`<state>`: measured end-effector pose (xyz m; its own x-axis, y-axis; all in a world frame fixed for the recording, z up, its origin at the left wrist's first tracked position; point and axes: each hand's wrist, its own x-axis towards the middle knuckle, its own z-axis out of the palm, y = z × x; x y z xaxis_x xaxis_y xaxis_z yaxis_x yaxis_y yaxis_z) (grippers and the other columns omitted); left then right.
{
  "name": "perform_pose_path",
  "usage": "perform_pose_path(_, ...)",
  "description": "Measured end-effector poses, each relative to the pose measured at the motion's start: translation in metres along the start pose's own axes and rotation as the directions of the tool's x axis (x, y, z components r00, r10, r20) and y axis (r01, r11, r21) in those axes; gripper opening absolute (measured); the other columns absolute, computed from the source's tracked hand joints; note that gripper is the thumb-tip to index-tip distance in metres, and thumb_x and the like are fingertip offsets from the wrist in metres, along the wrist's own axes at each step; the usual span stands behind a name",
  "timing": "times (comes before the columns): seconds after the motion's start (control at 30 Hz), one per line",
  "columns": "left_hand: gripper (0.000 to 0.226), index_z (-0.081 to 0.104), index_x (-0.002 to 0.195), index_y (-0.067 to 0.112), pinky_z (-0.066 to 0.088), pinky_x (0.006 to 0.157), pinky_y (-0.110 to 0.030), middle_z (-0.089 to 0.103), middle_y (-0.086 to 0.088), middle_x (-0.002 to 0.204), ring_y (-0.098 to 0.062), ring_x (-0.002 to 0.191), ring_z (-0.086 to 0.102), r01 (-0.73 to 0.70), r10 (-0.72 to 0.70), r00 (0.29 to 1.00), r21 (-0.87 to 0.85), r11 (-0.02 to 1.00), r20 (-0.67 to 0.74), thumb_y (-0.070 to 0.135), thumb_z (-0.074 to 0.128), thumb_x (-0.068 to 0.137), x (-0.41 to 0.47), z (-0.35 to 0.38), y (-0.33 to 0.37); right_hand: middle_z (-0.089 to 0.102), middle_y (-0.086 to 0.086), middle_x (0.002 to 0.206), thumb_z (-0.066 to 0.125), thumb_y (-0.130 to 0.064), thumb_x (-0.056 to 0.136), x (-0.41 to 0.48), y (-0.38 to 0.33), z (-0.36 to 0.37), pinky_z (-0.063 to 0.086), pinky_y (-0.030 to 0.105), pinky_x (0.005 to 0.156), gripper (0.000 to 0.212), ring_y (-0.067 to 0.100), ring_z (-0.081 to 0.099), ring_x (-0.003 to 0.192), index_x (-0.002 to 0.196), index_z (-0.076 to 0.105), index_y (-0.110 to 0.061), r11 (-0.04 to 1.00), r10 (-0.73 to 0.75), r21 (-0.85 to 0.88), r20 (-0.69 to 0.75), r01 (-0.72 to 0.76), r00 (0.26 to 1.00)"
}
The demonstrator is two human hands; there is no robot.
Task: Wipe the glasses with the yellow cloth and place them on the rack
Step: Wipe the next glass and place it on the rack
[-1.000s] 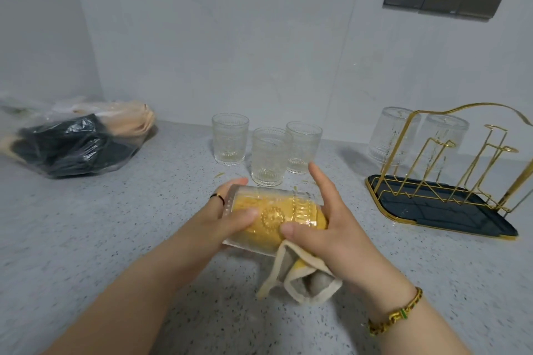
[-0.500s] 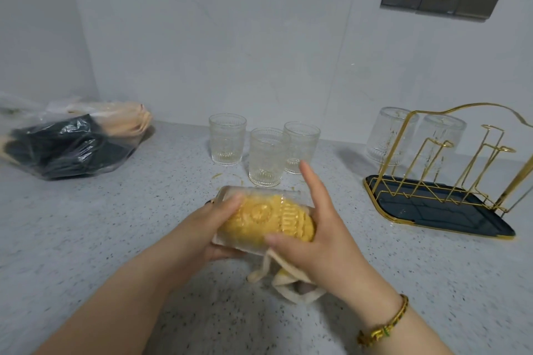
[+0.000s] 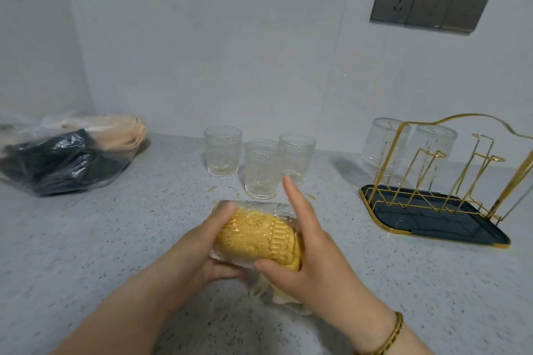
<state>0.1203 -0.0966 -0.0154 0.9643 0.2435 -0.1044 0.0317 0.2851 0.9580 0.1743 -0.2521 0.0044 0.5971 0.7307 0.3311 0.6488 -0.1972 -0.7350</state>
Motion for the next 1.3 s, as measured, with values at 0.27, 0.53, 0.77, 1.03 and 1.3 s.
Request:
perform_pose_path(0.27, 0.095, 0.054, 0.120, 0.014, 0.058, 0.073, -0.039, 0.070, -0.012, 0.106, -0.031, 0.095, 0.068, -0.146, 0.139, 0.987, 0.094, 0.985, 0.080, 0.046, 0.087, 0.037, 0.001, -0.011, 0.006, 0.034, 0.002, 0.142, 0.083, -0.033, 0.054, 0.005, 0.007, -0.005, 0.050, 0.031, 0.087, 0.079, 0.013, 0.049, 0.118, 0.115, 0.038, -0.055, 0.704, 0.322, 0.660, 0.037, -0.265, 0.946)
perform_pose_path(0.53, 0.069, 0.063, 0.105, 0.013, 0.058, 0.071, -0.028, 0.074, -0.007, 0.096, -0.021, 0.088, 0.071, -0.011, 0.014, 1.000, 0.131, 0.991, -0.018, 0.063, 0.066, 0.057, 0.001, -0.007, 0.002, 0.059, -0.008, 0.103, 0.074, -0.020, 0.071, 0.003, 0.003, 0.005, 0.055, 0.030, 0.074, 0.098, 0.014, 0.065, 0.082, 0.114, 0.002, -0.071, 0.987, 0.042, 0.155, -0.026, -0.038, 0.999)
perform_pose_path(0.77, 0.074, 0.067, 0.097, 0.021, 0.055, 0.059, -0.025, 0.074, -0.006, 0.088, -0.021, 0.077, 0.071, -0.190, 0.180, 0.978, 0.101, 0.977, 0.103, 0.045, 0.087, 0.029, -0.005, -0.012, 0.014, 0.028, -0.029, 0.122, 0.076, -0.031, 0.065, 0.002, 0.002, -0.004, 0.041, 0.001, 0.066, 0.076, -0.006, 0.032, 0.114, 0.116, 0.026, -0.057, 0.823, 0.214, 0.538, 0.003, -0.182, 0.977)
perform_pose_path(1.03, 0.046, 0.067, 0.095, 0.021, 0.057, 0.061, -0.033, 0.073, -0.007, 0.091, -0.024, 0.077, 0.070, -0.034, 0.046, 0.996, 0.153, 0.988, -0.079, 0.051, 0.072, 0.060, 0.000, -0.007, 0.008, 0.048, -0.026, 0.095, 0.070, -0.026, 0.076, 0.001, 0.001, 0.002, 0.044, 0.013, 0.068, 0.099, -0.001, 0.053, 0.066, 0.106, -0.007, -0.081, 0.998, -0.061, -0.014, 0.076, 0.063, 0.995)
perform_pose_path(1.3, 0.087, 0.058, 0.113, 0.029, 0.053, 0.064, -0.031, 0.073, -0.002, 0.092, -0.023, 0.081, 0.071, -0.182, 0.174, 0.983, 0.190, 0.965, 0.056, 0.040, 0.082, 0.030, -0.002, -0.013, 0.011, 0.030, -0.023, 0.128, 0.073, -0.029, 0.064, 0.002, -0.002, 0.003, 0.032, 0.017, 0.098, 0.076, -0.008, 0.032, 0.119, 0.116, 0.025, -0.057, 0.814, 0.225, 0.553, -0.019, -0.177, 0.974)
